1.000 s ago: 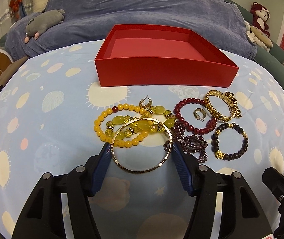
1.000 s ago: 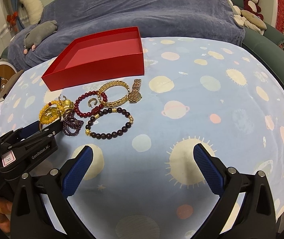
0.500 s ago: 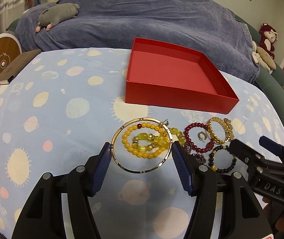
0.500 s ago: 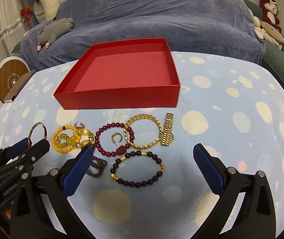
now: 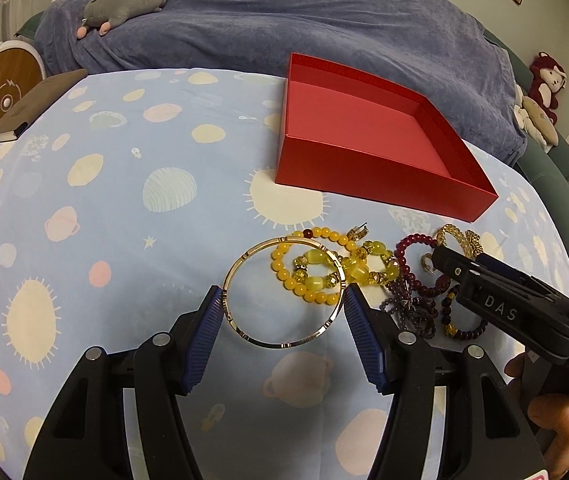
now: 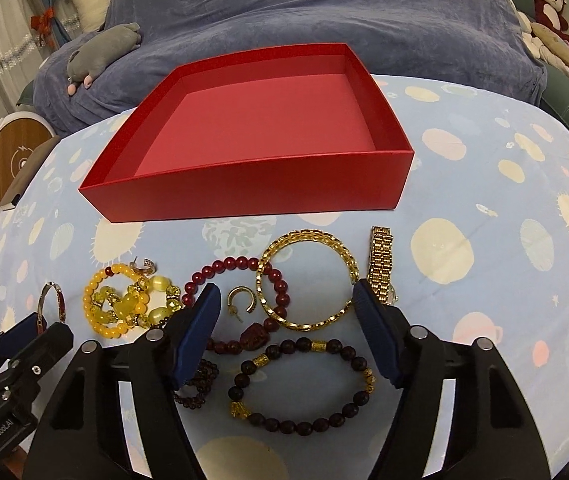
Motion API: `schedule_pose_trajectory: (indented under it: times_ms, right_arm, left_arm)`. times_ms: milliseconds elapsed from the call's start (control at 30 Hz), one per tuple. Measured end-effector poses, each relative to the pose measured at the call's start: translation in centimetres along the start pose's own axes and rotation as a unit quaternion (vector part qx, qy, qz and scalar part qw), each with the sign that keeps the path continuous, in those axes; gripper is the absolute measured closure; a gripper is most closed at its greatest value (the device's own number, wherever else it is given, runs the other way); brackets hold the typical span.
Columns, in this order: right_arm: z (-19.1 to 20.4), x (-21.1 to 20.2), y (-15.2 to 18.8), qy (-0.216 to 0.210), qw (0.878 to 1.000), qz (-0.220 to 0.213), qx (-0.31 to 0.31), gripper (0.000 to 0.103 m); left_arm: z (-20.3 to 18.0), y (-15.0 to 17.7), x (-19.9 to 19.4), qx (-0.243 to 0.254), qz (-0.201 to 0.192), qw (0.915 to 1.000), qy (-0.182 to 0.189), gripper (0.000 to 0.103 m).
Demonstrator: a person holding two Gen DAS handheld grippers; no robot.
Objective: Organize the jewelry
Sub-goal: 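Grasp the braided gold bangle with the right tool while the left tool holds the thin bangle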
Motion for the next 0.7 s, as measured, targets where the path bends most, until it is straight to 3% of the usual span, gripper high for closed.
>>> schedule_pose_trajectory:
  times_ms: [400, 467, 700]
  right_arm:
    - [-0.8, 0.4, 0.2, -0.013, 1.0, 0.003, 0.007, 0.049]
    - [-1.0, 0.4, 0.1, -0.013, 1.0, 0.004, 0.01, 0.054]
    - [-1.0, -0.2, 0.0, -0.021, 1.0, -0.003, 0.009, 0.055]
  left_arm:
    - [-0.1, 0.5, -0.5, 0.003, -0.005, 1.0, 0.002, 0.045]
    - [-0.3, 0.5, -0.5, 0.003, -0.005, 1.0, 0.003, 0.045]
    - [-0.6, 0.5, -0.5, 0.007, -0.006, 1.0, 0.0, 0.045]
Point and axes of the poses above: each gripper's, at about its wrist camera, not at the fingertips, and x roughly the way its jaws point, z to its left, y to its underside, the point moved 2 cm from there along x, roughly the way its jaws point, and after that the axes turned 9 degrees about z, right-handed, at the moved point
